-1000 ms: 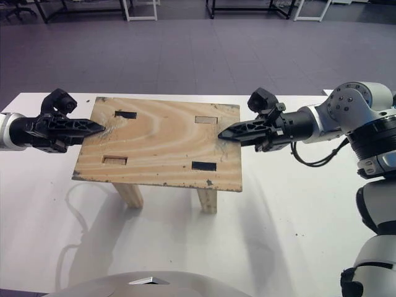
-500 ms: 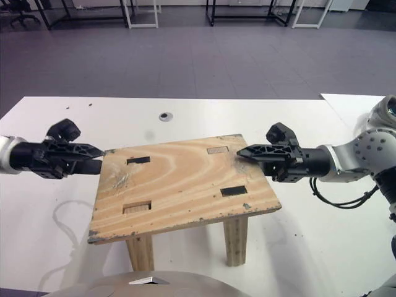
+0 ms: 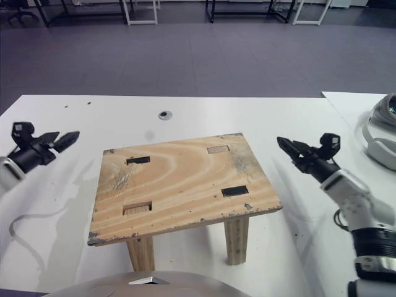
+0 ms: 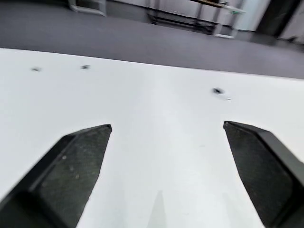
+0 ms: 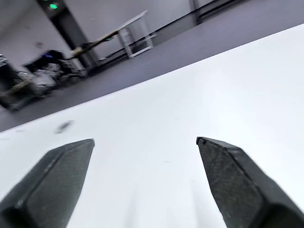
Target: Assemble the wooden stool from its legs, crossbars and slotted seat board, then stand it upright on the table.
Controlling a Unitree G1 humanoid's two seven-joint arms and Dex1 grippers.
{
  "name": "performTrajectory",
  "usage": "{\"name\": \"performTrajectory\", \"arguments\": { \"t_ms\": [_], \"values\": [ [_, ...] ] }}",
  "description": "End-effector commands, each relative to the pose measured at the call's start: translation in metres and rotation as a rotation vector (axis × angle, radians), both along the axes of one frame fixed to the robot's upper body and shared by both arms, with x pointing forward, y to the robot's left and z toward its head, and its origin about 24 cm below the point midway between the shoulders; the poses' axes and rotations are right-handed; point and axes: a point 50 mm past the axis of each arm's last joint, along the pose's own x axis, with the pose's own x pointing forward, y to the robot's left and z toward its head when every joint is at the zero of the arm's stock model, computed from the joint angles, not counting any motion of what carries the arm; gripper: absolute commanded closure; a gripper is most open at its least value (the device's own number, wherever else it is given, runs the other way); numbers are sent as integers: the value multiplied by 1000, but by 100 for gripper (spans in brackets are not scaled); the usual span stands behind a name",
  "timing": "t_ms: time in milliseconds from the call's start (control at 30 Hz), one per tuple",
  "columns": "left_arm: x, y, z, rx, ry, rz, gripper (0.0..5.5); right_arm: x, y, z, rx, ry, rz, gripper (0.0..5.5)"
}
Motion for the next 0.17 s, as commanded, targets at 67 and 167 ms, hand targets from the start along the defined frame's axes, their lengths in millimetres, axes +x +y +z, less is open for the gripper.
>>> {"name": "performTrajectory", "arguments": {
  "t_ms": [67,167],
  "values": [
    [-9,-31,-38,58,-112,140,116,19,-9,-19,-176,-47,-171,148],
    [4,-37,-32,87,-153,124,116,29,-6,-17,-221,-77,-140,148]
  ]
}}
